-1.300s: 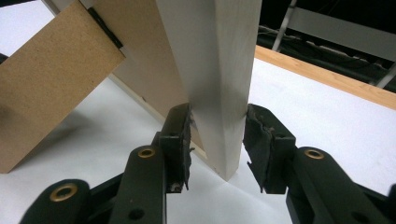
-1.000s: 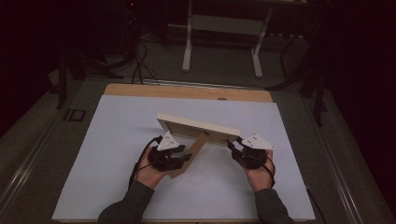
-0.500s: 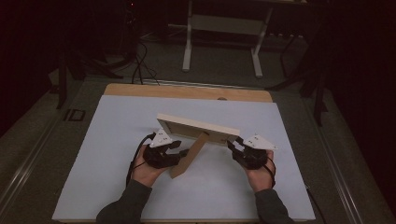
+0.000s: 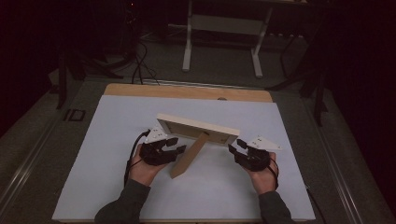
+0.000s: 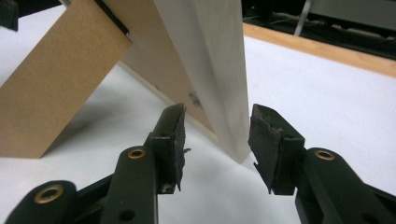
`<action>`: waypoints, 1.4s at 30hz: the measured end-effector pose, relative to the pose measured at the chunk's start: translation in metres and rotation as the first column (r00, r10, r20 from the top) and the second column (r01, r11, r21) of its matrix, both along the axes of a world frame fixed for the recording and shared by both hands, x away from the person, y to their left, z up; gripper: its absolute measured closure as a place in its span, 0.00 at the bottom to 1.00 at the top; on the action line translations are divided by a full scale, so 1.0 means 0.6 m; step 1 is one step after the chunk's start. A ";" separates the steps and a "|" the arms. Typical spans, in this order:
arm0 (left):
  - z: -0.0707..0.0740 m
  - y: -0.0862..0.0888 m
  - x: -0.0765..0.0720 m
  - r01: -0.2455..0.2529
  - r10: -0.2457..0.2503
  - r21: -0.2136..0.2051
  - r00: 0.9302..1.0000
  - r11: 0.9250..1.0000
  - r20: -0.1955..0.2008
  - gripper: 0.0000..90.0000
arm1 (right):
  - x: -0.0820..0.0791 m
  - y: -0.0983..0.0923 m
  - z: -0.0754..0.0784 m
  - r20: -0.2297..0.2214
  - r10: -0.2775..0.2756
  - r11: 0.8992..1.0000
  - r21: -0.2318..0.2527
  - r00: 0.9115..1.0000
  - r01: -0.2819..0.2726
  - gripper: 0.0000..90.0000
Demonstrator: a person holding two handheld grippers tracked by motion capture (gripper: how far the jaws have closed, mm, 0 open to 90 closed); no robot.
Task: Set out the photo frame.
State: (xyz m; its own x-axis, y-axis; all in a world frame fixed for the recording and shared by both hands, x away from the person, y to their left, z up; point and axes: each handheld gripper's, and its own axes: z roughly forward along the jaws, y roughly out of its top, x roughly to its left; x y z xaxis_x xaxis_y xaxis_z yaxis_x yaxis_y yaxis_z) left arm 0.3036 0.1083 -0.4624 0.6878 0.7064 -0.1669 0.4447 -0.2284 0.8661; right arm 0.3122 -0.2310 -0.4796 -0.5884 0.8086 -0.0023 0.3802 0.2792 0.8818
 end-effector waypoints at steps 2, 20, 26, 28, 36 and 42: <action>0.001 0.003 0.000 -0.026 0.026 0.003 1.000 1.000 0.002 0.62 | -0.001 -0.005 -0.002 -0.020 0.026 1.000 0.008 0.999 -0.026 0.67; 0.009 0.023 0.006 -0.117 0.117 -0.001 0.993 0.993 0.003 0.65 | 0.006 -0.036 -0.008 -0.057 0.013 1.000 -0.003 0.998 -0.013 0.83; 0.009 0.027 0.008 -0.131 0.131 -0.013 0.991 0.991 0.003 0.65 | 0.016 -0.037 -0.006 -0.057 -0.028 1.000 0.008 0.998 0.028 0.95; 0.010 0.029 0.010 -0.134 0.134 -0.011 0.991 0.991 0.001 0.66 | 0.019 -0.035 -0.004 -0.055 -0.032 0.999 0.009 0.998 0.032 0.97; 0.011 0.031 0.013 -0.149 0.149 -0.004 0.989 0.989 -0.006 0.77 | 0.033 -0.032 -0.002 -0.076 -0.035 0.997 0.073 0.996 0.041 1.00; 0.011 0.028 0.012 -0.146 0.146 0.023 0.989 0.989 0.000 0.95 | 0.039 -0.027 0.000 -0.077 -0.034 0.997 0.072 0.996 0.039 1.00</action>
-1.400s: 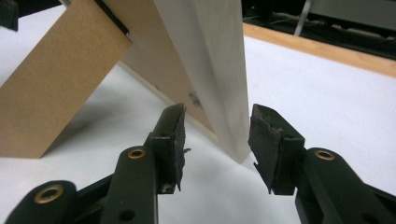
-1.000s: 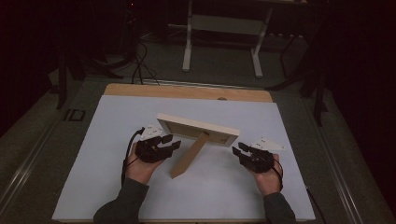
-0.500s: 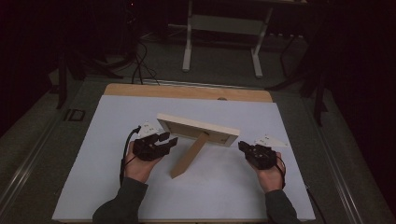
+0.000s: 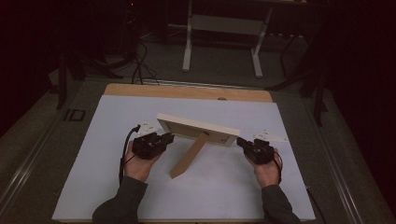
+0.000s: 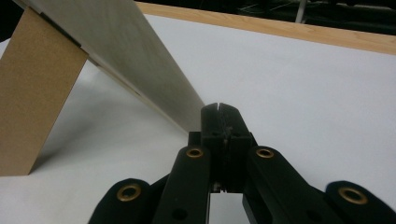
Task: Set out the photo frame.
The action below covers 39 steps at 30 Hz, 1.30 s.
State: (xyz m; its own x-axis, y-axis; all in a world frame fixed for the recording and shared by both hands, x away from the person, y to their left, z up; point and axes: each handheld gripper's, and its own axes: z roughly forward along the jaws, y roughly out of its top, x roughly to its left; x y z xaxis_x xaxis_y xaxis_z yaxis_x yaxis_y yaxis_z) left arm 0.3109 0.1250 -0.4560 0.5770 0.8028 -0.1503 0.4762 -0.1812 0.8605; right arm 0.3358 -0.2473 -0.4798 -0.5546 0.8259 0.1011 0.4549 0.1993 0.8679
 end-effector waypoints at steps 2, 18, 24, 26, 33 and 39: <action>0.001 0.000 -0.001 -0.003 0.003 0.000 1.000 1.000 0.010 1.00 | 0.003 0.001 0.000 -0.003 -0.001 1.000 0.000 1.000 0.001 1.00; 0.007 -0.025 0.017 -0.019 0.019 0.015 1.000 1.000 0.006 1.00 | 0.021 0.014 0.003 -0.013 -0.004 1.000 -0.004 1.000 0.004 1.00; 0.012 -0.025 0.031 -0.040 0.040 0.000 0.999 0.999 0.003 1.00 | 0.030 0.016 0.002 -0.015 -0.008 1.000 0.003 1.000 0.008 1.00; 0.014 -0.026 0.035 -0.039 0.039 -0.004 0.999 0.999 0.004 1.00 | 0.032 0.015 0.002 -0.024 -0.008 1.000 0.006 1.000 0.008 1.00; 0.014 -0.035 0.043 -0.022 0.022 0.000 1.000 1.000 0.006 1.00 | 0.037 0.014 0.005 -0.026 -0.005 1.000 0.010 1.000 0.005 1.00; 0.014 -0.037 0.044 -0.020 0.020 0.004 1.000 1.000 0.003 1.00 | 0.042 0.016 0.010 -0.026 -0.006 1.000 0.013 1.000 0.006 1.00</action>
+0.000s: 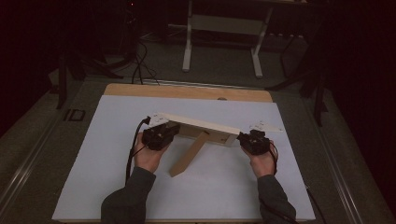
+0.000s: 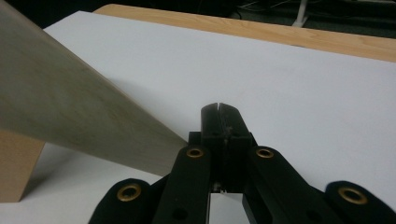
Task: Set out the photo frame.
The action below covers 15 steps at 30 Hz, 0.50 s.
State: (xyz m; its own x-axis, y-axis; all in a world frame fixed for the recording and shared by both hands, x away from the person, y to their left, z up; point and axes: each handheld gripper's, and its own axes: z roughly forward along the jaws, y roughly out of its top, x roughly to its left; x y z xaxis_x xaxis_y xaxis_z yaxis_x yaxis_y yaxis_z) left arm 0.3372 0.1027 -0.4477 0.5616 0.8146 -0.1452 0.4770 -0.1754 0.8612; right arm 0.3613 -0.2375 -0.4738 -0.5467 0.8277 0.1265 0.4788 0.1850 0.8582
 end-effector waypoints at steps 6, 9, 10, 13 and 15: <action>0.000 -0.003 0.001 0.003 -0.003 0.007 1.000 1.000 -0.003 1.00 | 0.002 -0.001 0.000 -0.006 0.007 1.000 0.002 1.000 -0.007 1.00; 0.000 -0.004 0.001 0.006 -0.006 0.011 1.000 1.000 -0.003 1.00 | 0.007 0.001 0.002 -0.006 0.010 1.000 0.000 1.000 -0.010 1.00; 0.000 -0.004 0.002 0.007 -0.007 0.012 1.000 1.000 -0.004 1.00 | 0.009 0.002 0.002 -0.006 0.011 1.000 -0.001 1.000 -0.011 1.00; 0.000 -0.005 0.002 0.009 -0.009 0.019 1.000 1.000 -0.006 1.00 | 0.009 0.005 0.002 -0.005 0.016 1.000 -0.003 1.000 -0.016 1.00; 0.000 -0.006 0.003 0.008 -0.007 0.021 1.000 1.000 -0.007 1.00 | 0.008 0.005 0.001 -0.008 0.017 1.000 0.002 1.000 -0.017 1.00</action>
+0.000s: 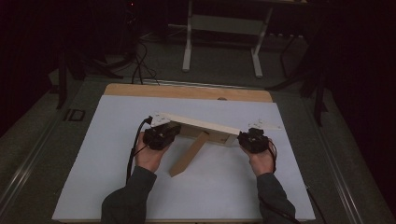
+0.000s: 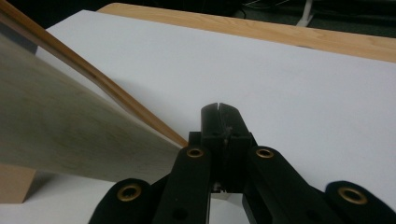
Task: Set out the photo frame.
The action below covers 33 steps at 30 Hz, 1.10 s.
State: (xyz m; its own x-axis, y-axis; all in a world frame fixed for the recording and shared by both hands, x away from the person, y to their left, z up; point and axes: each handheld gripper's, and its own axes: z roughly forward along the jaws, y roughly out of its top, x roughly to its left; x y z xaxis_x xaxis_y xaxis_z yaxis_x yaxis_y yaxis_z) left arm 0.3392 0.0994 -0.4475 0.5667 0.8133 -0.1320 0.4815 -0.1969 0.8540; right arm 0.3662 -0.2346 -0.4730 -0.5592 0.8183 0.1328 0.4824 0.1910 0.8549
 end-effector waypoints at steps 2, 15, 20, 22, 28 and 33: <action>0.000 0.000 0.001 0.002 -0.002 -0.001 1.000 1.000 -0.001 1.00 | -0.002 0.000 0.000 -0.001 0.003 1.000 -0.004 1.000 -0.003 1.00; 0.006 -0.020 0.007 0.021 -0.021 0.002 1.000 1.000 -0.001 1.00 | -0.010 0.005 -0.001 0.005 0.023 1.000 -0.015 1.000 -0.023 1.00; 0.009 -0.024 0.006 0.028 -0.028 -0.001 1.000 1.000 0.000 1.00 | -0.013 0.007 -0.001 0.004 0.023 1.000 -0.017 1.000 -0.023 1.00; 0.011 -0.028 0.005 0.034 -0.034 -0.004 0.999 0.999 0.002 1.00 | -0.014 0.007 -0.002 0.005 0.025 1.000 -0.015 1.000 -0.025 1.00; 0.017 -0.039 0.002 0.054 -0.054 -0.006 0.999 0.999 0.008 1.00 | -0.016 0.009 -0.002 0.006 0.029 0.999 -0.017 1.000 -0.029 1.00; 0.021 -0.051 -0.003 0.072 -0.072 -0.007 0.997 0.997 0.015 1.00 | -0.018 0.010 -0.001 0.007 0.034 0.999 -0.023 0.999 -0.034 1.00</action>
